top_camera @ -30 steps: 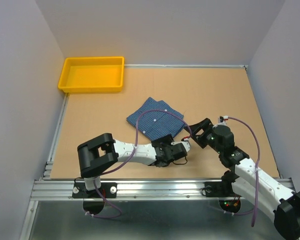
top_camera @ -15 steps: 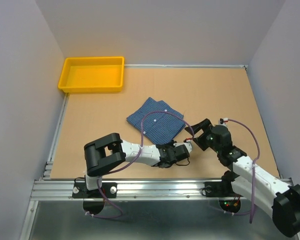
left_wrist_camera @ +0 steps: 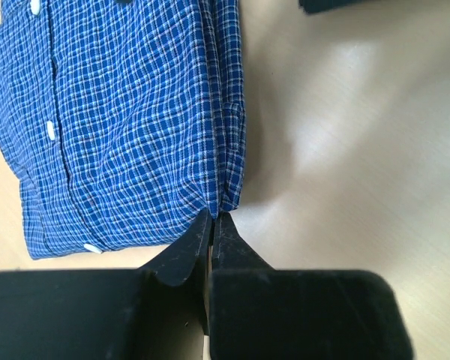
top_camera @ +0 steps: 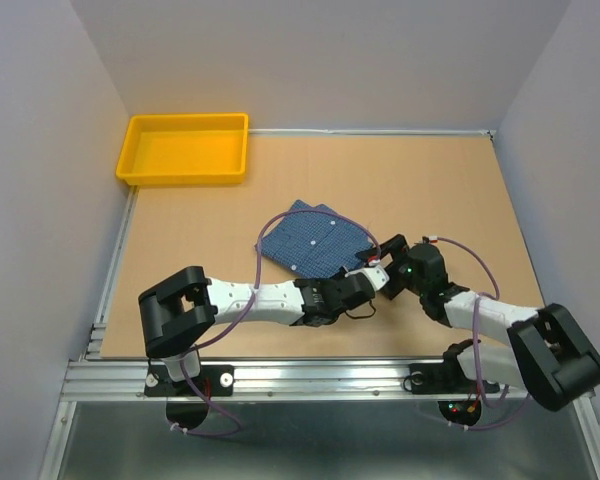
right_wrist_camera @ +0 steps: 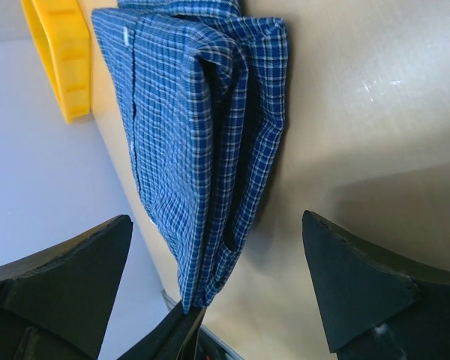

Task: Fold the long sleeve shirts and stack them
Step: Fold the shirt

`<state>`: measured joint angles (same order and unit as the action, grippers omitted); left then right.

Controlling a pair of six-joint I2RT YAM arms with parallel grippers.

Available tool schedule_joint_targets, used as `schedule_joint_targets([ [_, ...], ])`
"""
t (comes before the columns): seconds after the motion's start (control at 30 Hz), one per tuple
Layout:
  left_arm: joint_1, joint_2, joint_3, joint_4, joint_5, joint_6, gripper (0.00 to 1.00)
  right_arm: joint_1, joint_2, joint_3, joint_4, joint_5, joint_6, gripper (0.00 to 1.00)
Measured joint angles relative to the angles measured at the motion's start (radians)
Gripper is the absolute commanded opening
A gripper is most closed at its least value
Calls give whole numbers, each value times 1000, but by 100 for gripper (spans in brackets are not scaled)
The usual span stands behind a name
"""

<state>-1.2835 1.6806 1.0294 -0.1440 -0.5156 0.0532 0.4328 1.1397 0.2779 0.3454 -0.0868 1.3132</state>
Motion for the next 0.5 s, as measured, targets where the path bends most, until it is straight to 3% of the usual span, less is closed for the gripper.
schedule_joint_targets([
  [0.2,3,2,16,-10,40,-25,0,0,206,1,190,-87,56,100],
  [0.5,3,49,146,-26,92,-96,0,0,274,-6,301,-119,109,94],
])
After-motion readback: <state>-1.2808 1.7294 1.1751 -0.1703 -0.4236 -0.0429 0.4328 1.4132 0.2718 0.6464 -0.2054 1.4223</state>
